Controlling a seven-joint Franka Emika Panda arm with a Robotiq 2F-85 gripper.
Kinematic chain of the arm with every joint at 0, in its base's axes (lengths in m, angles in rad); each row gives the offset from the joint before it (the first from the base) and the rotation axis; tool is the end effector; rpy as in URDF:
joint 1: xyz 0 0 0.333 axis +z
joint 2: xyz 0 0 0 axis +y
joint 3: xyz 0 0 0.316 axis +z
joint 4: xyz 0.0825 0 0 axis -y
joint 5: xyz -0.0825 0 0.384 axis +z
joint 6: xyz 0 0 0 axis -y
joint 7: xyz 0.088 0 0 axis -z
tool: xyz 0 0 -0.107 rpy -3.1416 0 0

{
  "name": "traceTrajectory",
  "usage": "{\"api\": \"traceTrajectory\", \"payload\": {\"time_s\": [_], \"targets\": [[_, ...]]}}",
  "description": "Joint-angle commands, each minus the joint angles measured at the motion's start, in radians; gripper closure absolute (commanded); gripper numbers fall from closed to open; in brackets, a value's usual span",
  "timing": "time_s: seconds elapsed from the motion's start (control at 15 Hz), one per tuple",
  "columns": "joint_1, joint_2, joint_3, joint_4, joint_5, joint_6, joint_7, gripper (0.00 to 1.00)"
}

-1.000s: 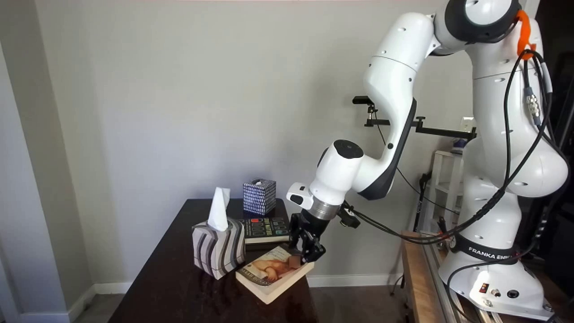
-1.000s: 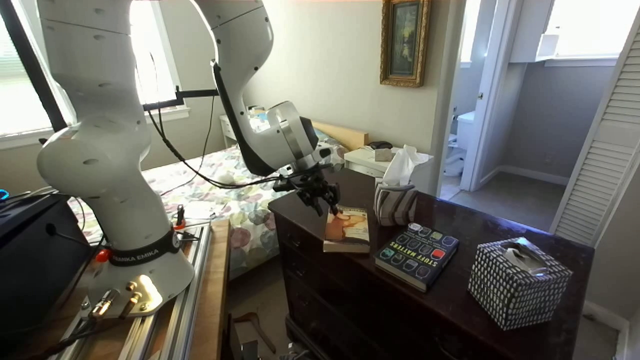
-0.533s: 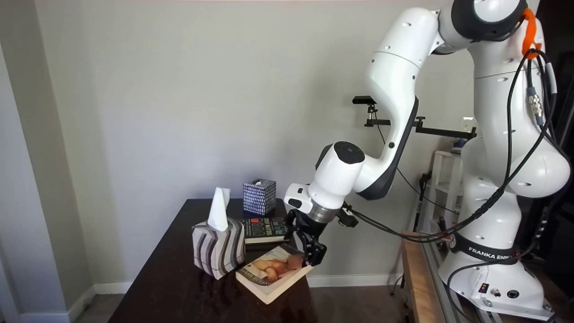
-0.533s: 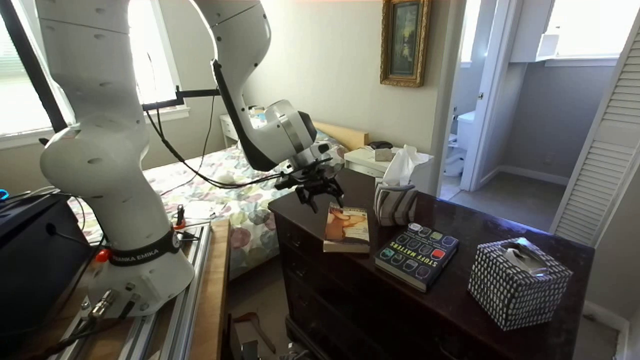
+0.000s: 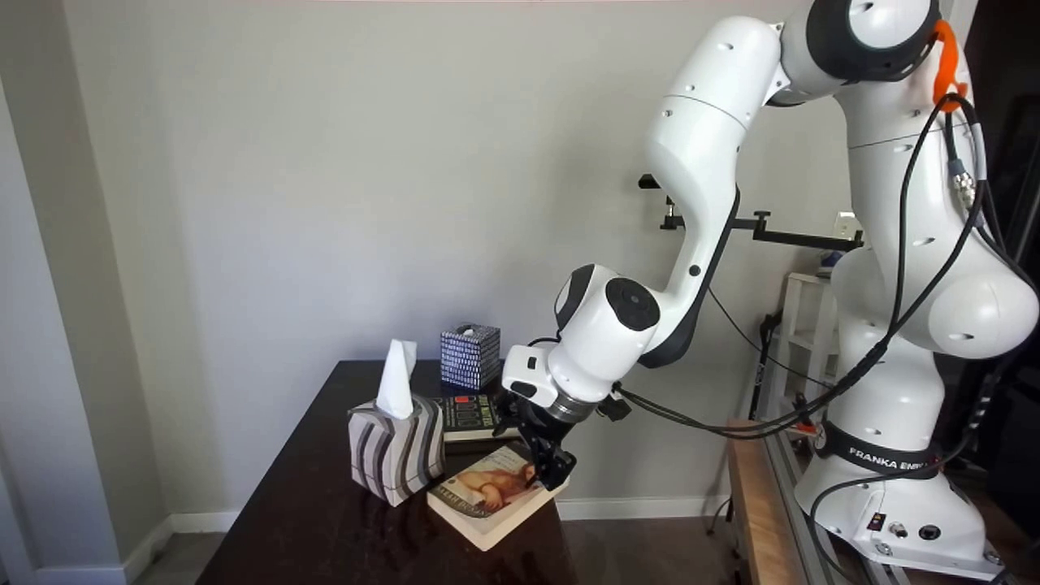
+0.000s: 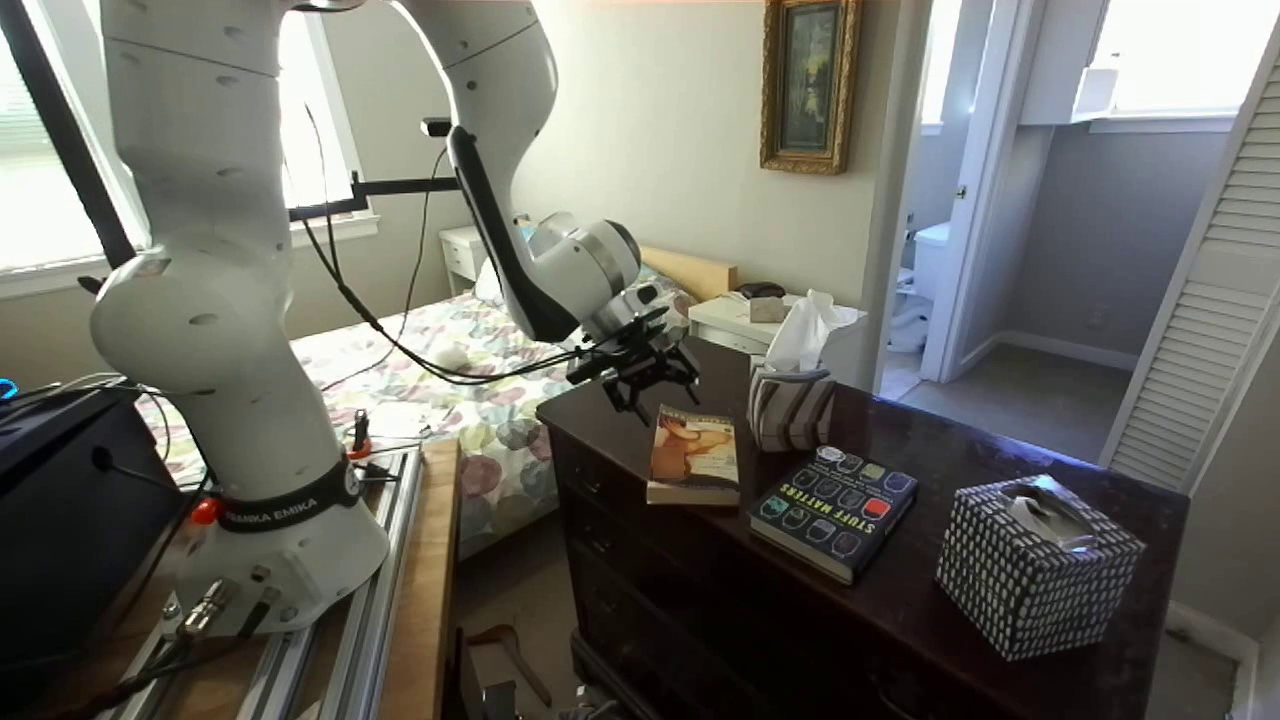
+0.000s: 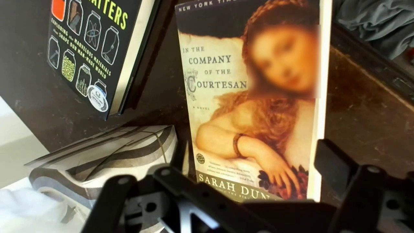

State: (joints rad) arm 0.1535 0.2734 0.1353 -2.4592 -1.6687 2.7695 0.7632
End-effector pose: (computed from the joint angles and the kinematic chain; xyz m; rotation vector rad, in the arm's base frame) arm 0.4107 0.1705 0.1757 2.2652 1.3934 0.4352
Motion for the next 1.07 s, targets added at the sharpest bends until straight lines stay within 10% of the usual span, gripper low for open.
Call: {"api": "traceTrajectory", "payload": {"time_s": [0.0, 1.0], "targets": [[0.03, 0.085, 0.011, 0.059, -0.074, -0.042, 0.082, 0.0], [0.052, 0.169, 0.012, 0.115, -0.154, -0.08, 0.149, 0.0]]}}
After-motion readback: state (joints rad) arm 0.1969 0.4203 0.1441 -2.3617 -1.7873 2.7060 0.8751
